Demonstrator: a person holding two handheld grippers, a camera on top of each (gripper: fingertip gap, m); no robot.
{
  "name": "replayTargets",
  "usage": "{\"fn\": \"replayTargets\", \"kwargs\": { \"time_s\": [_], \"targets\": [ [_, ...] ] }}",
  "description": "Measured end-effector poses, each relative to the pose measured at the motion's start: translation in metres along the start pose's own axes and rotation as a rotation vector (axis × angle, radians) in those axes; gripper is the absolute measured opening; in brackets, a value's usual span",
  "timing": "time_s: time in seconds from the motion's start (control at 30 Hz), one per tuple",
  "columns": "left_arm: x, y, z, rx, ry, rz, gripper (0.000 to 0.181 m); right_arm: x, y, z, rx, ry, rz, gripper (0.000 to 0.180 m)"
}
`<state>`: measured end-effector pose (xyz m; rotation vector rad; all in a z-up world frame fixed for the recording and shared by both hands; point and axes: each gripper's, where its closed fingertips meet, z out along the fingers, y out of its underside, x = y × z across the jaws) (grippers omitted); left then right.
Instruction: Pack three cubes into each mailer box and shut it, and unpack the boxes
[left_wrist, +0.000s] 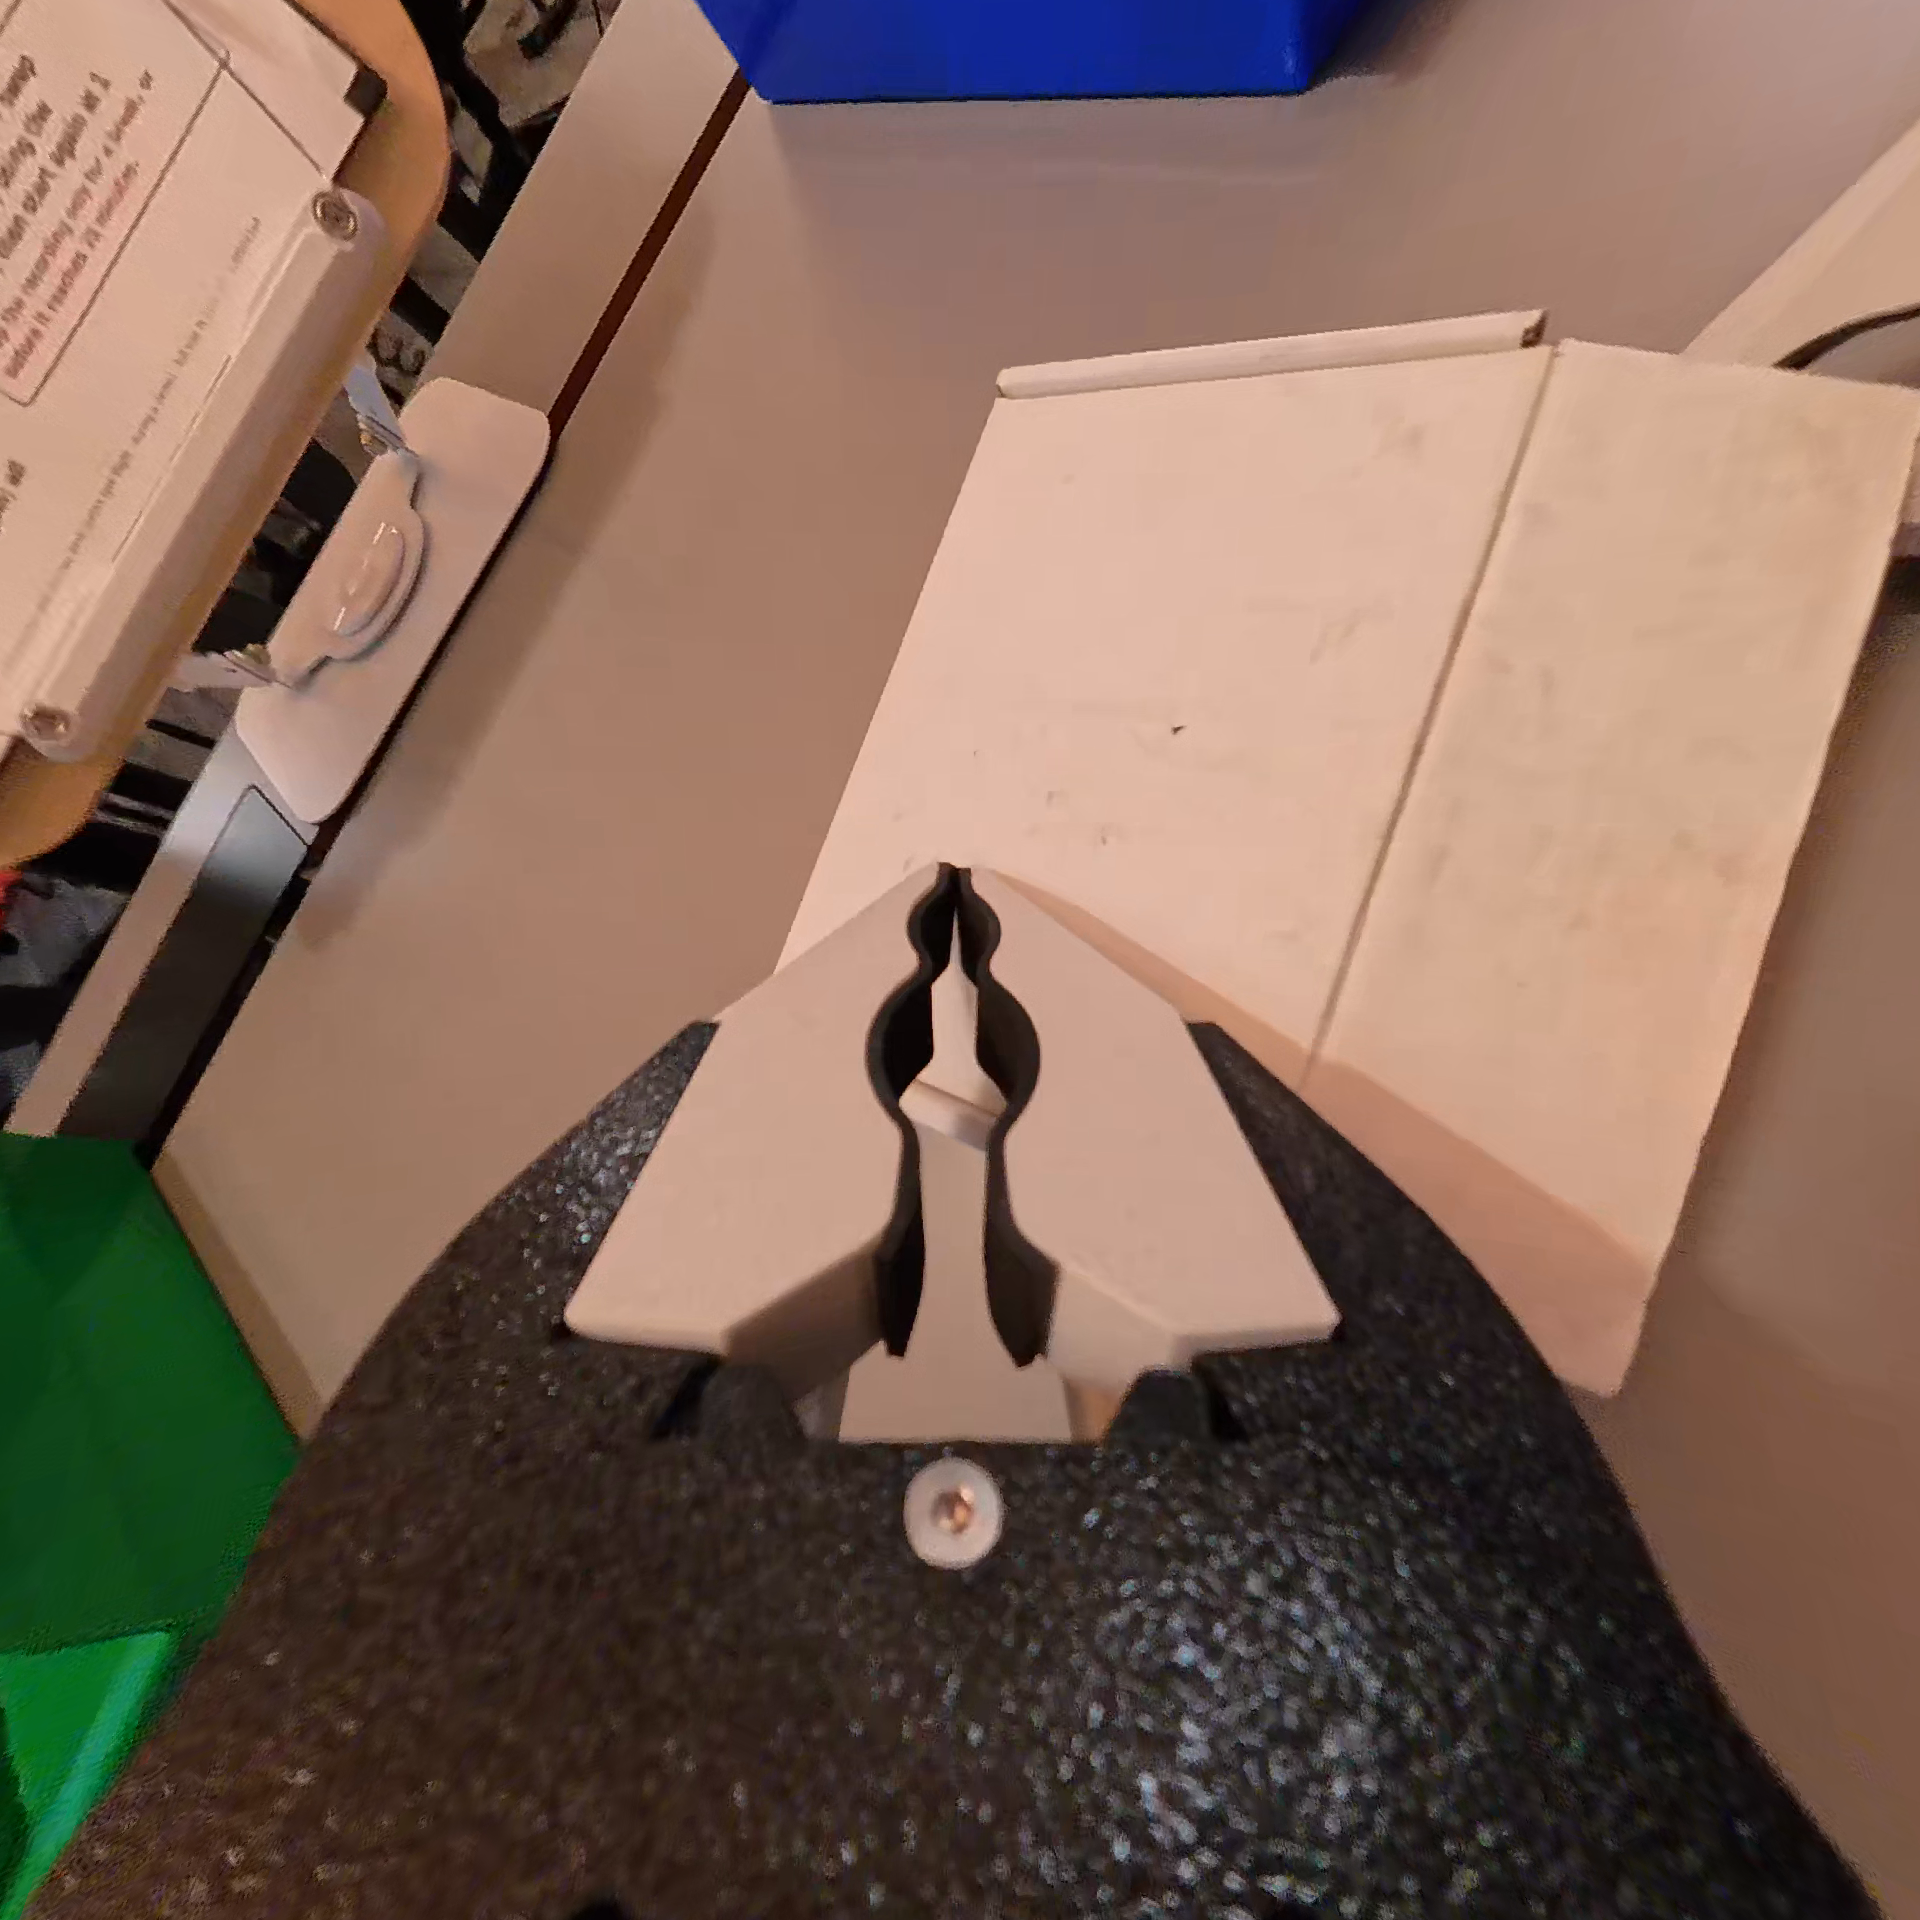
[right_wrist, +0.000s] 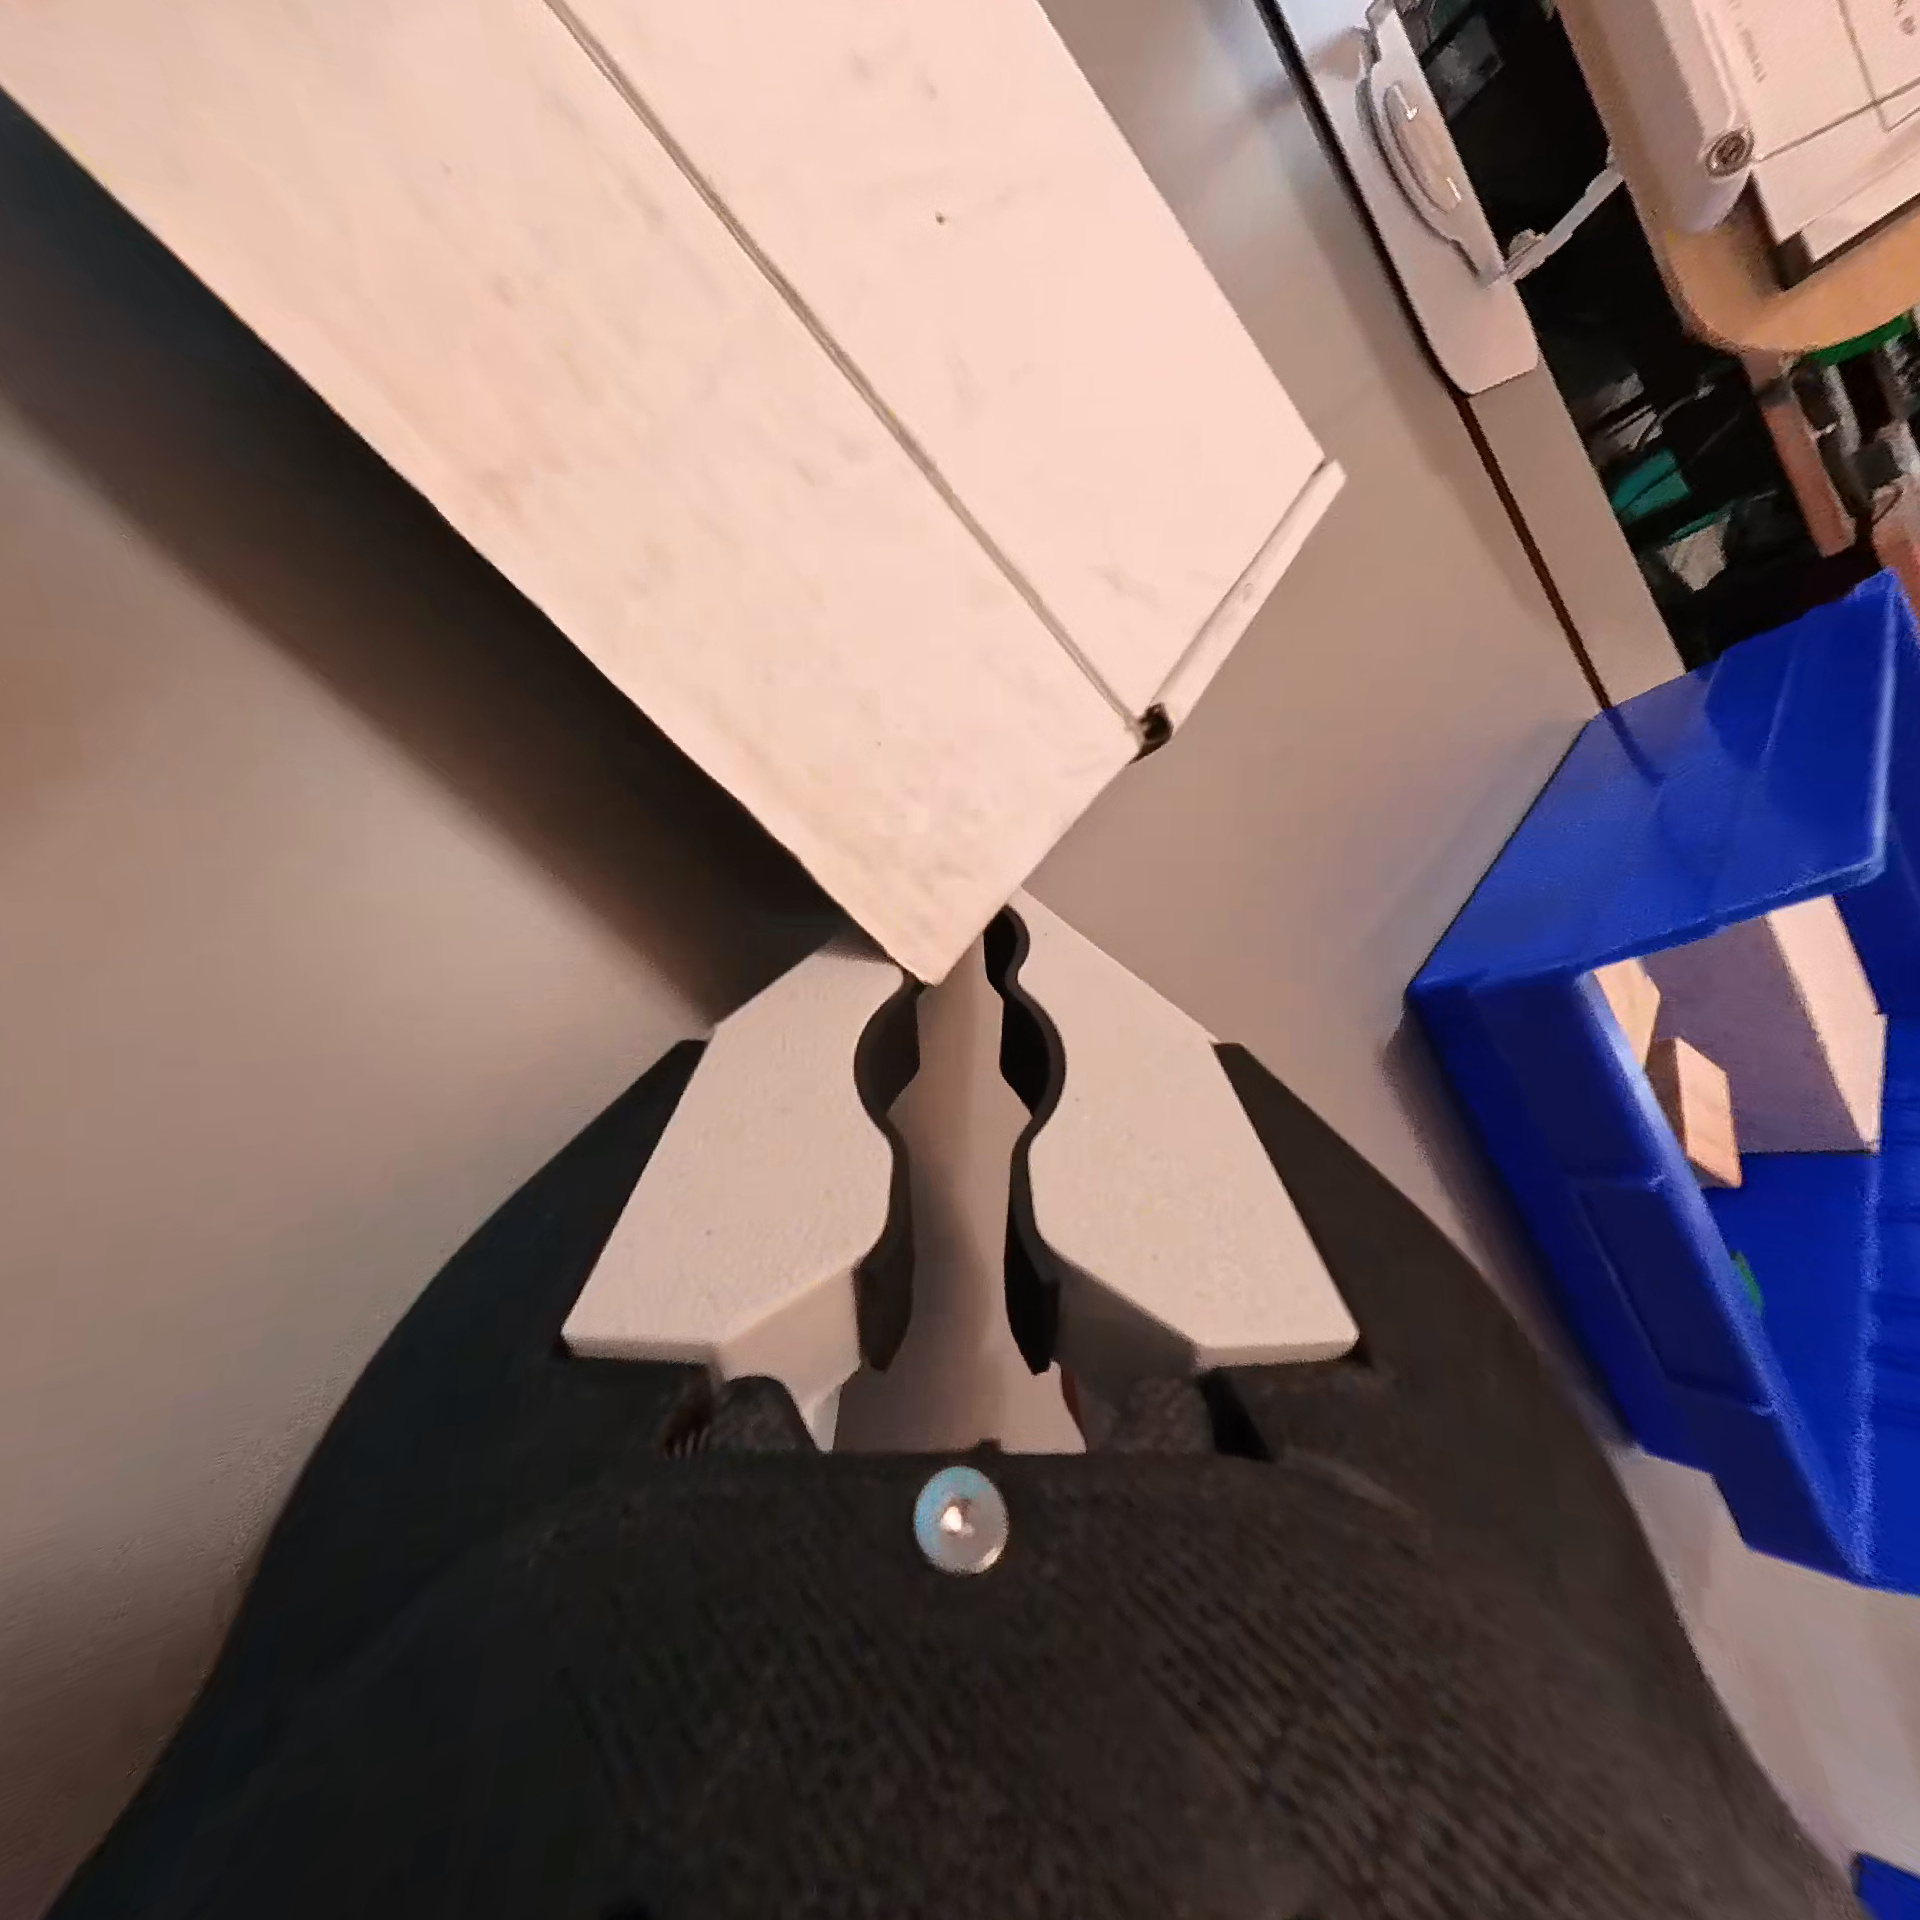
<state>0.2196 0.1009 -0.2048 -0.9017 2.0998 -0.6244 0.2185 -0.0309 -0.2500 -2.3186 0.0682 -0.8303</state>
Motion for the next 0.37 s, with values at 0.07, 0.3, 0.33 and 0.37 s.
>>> {"fn": "replayTargets", "kwargs": {
  "time_s": [0.07, 0.3, 0.33, 0.37],
  "targets": [
    [-0.0007, 0.0003, 0.0002, -0.002, 0.003, -0.051, 0.000, 0.0022, -0.0010, 0.0032, 0.020, -0.016, -0.072, 0.008],
    [-0.0007, 0.0006, 0.0006, -0.029, -0.017, -0.072, 0.000, 0.0009, -0.0046, 0.0037, 0.182, -0.160, -0.252, 0.011],
    [-0.0007, 0.0005, 0.0006, -0.034, -0.023, -0.064, 0.000, -0.0011, -0.0050, 0.0022, 0.207, -0.208, -0.263, 0.012],
    [-0.0007, 0.0005, 0.0008, -0.039, -0.028, -0.055, 0.000, -0.0043, -0.0052, -0.0009, 0.232, -0.275, -0.266, 0.013]
  ]
}}
